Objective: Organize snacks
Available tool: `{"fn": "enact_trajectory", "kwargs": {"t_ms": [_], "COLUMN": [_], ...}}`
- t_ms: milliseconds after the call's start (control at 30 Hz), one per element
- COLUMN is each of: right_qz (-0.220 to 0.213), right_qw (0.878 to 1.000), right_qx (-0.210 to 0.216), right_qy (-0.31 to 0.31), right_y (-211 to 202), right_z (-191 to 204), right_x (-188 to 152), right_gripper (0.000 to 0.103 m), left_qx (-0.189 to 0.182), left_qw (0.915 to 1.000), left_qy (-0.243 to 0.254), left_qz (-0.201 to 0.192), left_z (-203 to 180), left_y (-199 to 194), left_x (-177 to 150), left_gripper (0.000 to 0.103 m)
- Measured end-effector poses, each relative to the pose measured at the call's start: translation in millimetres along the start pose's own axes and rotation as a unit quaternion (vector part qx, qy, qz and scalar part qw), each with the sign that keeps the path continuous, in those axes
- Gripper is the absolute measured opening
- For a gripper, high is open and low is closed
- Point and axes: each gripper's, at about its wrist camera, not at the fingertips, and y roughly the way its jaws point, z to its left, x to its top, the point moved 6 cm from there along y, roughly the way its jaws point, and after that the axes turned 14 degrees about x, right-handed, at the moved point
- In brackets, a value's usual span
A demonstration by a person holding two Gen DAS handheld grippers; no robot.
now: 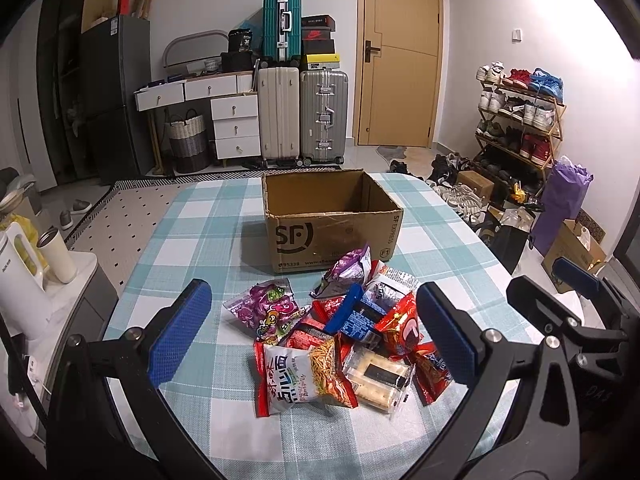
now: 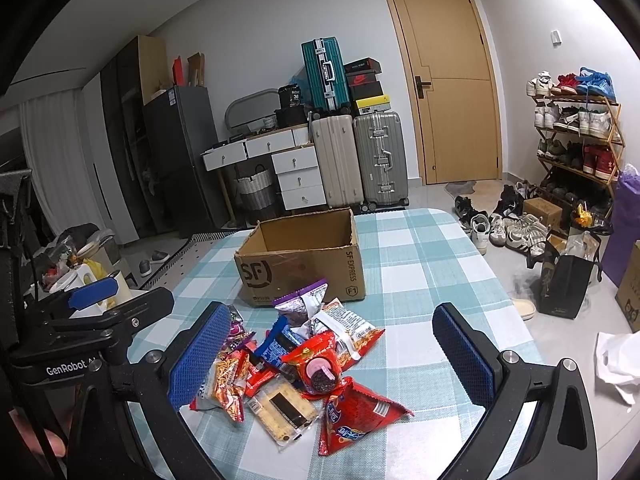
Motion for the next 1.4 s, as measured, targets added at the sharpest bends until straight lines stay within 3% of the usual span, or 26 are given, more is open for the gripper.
{"fn": "enact_trajectory", "kwargs": {"t_ms": [1400], "right_qz": [0.013], "right_qw": [1.0], "right_qx": [0.002], "right_qy": [0.014], "right_y": [-3], "right_z": [-10], "right_x": [-13], "right_gripper": [0.103], "left_qx": [0.004], "left_qw": [0.9999], "left_qy": [-0.004], "left_qz": [0.016], "left_z": [2], "left_y": [11], "left_x": [-8], "left_gripper": [0.102]}}
